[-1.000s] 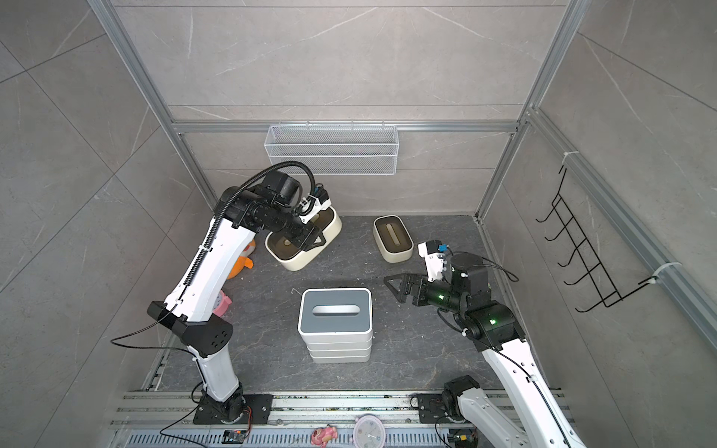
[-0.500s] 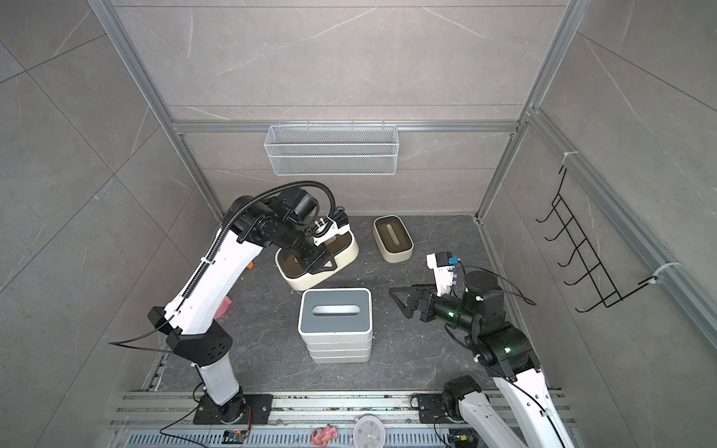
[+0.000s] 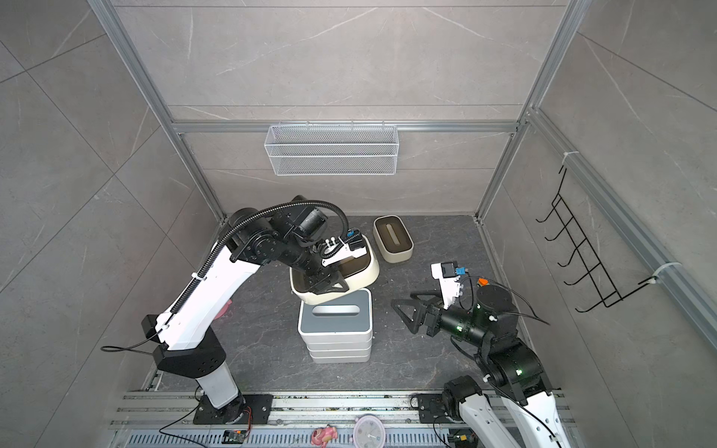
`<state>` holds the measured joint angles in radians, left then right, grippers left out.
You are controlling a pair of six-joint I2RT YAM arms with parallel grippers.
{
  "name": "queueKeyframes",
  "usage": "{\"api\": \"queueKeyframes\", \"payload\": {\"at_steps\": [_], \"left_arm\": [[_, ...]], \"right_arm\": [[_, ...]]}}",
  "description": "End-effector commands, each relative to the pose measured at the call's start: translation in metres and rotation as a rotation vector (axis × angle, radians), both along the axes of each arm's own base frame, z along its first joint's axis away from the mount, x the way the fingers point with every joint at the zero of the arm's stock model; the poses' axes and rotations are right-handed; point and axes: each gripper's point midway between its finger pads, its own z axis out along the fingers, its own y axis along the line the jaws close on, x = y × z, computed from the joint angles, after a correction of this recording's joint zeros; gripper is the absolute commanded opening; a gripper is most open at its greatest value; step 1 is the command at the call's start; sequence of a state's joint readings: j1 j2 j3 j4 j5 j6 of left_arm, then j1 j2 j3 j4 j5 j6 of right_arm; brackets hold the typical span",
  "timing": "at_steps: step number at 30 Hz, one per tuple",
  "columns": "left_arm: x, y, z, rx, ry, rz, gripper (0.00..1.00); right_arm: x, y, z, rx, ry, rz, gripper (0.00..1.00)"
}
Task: Stack the tissue boxes
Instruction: Place the tissue box at the tissue box.
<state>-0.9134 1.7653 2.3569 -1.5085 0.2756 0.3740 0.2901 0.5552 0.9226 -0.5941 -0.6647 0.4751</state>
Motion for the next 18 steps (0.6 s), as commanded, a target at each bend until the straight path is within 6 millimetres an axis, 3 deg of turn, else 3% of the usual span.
{"api": "queueKeyframes", "payload": {"at_steps": [1,8,18], "left_arm": [[-0.026,0.030,-0.012,0.130,0.062,-0.026,0.45],[-0.036,0.034,-0.026,0.199,0.073,-0.051,0.46],[-0.056,0.043,-0.031,0.270,0.026,-0.113,0.47]], "right_arm": [[-0.016,0.006,0.005,0.012,-0.012,0.082,0.99],[-0.027,0.005,0.006,0.001,-0.024,0.105,0.99],[-0.039,0.000,0.002,-0.007,-0.025,0.095,1.00]]}}
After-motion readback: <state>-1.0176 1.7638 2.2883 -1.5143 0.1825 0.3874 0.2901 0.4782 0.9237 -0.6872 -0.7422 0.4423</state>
